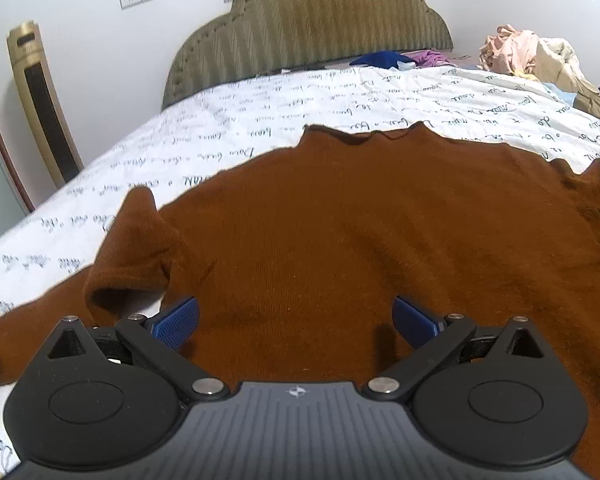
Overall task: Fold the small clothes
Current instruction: 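Lift the sleeve with the right tool and fold it across the sweater body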
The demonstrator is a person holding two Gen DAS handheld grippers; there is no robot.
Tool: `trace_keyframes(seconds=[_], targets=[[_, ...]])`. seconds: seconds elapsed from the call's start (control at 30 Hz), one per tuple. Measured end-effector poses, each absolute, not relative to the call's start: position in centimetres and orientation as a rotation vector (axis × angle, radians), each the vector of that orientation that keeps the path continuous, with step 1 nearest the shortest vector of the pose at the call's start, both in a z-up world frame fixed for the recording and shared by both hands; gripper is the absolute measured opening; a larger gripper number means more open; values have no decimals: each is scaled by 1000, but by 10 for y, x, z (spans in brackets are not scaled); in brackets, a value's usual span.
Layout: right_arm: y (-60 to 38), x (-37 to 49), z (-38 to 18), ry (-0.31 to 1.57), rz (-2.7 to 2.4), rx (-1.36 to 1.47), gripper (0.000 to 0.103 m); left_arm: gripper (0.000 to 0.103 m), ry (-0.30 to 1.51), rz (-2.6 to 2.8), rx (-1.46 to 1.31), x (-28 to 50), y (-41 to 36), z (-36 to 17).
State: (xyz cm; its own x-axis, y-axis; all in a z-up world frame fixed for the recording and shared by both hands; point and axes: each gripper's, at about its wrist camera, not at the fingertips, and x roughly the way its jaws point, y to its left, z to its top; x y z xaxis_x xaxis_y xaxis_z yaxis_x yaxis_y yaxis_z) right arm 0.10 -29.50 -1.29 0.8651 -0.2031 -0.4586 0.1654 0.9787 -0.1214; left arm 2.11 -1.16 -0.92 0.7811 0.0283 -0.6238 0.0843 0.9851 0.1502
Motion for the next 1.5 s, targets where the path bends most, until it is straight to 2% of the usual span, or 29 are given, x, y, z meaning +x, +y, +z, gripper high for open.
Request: trace_keyframes(seconds=[0.23,0.43,0.53,0.57,0.63,1.0,1.5], targets=[[-294,13,-30,603,-165,-8,15,103,708,-33,163,27,-9,-21],[-290,3,-27,599,-171,63,25,103,709,-38,165,26,-7,-21],[-293,-1,-21,587,-155,101,25,103,711,-40,155,26,-5,-20],[-293,-2,-19,585,-152,106,22,103,710,-41,156,27,-5,-20],[-291,-2,-14,589,-156,104,8,103,700,-44,167,25,-6,-20],[-268,20,40,423,-207,137,8,103,705,-60,153,23,-3,-23],[-189,68,18,500,-66,107,8,103,701,-81,132,22,3,-31]])
